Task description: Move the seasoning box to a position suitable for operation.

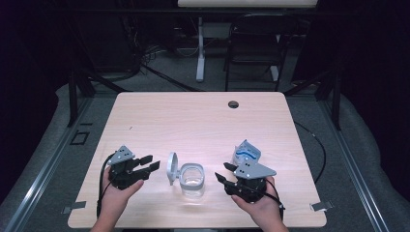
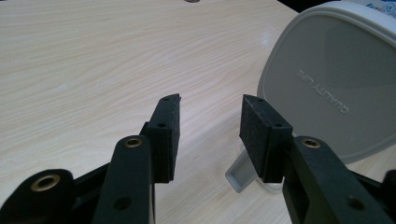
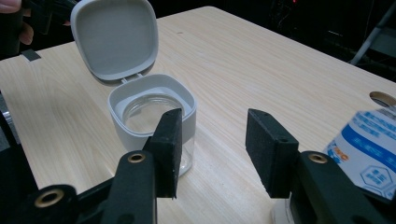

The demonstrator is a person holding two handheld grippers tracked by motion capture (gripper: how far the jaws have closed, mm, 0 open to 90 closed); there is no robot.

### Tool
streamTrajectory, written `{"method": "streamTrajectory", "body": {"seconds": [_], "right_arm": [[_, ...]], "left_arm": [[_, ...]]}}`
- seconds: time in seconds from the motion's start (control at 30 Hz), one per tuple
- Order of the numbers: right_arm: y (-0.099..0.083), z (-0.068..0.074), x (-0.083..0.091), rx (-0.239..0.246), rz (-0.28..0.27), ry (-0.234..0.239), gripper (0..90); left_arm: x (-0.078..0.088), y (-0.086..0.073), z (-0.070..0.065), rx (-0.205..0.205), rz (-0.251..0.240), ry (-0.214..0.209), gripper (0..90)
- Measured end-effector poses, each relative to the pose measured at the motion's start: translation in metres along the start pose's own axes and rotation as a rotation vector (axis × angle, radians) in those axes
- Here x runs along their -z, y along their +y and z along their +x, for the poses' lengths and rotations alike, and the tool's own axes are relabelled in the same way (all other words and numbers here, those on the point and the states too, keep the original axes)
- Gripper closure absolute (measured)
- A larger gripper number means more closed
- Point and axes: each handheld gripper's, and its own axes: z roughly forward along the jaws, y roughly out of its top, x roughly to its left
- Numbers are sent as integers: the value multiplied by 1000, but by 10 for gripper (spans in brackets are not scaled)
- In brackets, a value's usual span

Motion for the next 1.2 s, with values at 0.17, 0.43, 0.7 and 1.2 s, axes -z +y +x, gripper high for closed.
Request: {"method": "streamTrajectory", "body": {"seconds": [0.17, 0.43, 0.7, 1.2], "right_arm": [[-4, -2, 3, -1, 3, -4, 559], [-17, -12, 10, -19, 21, -28, 543], [-28, -22, 20, -48, 33, -56, 536], [-46, -40, 33, -99, 54, -112, 541]], "left_arm": [[1, 0, 1, -1, 1, 3, 579], [1, -1, 3, 6, -2, 7, 576], [2, -1, 4, 6, 8, 9, 576], [1, -2, 6, 20, -9, 18, 576]]}}
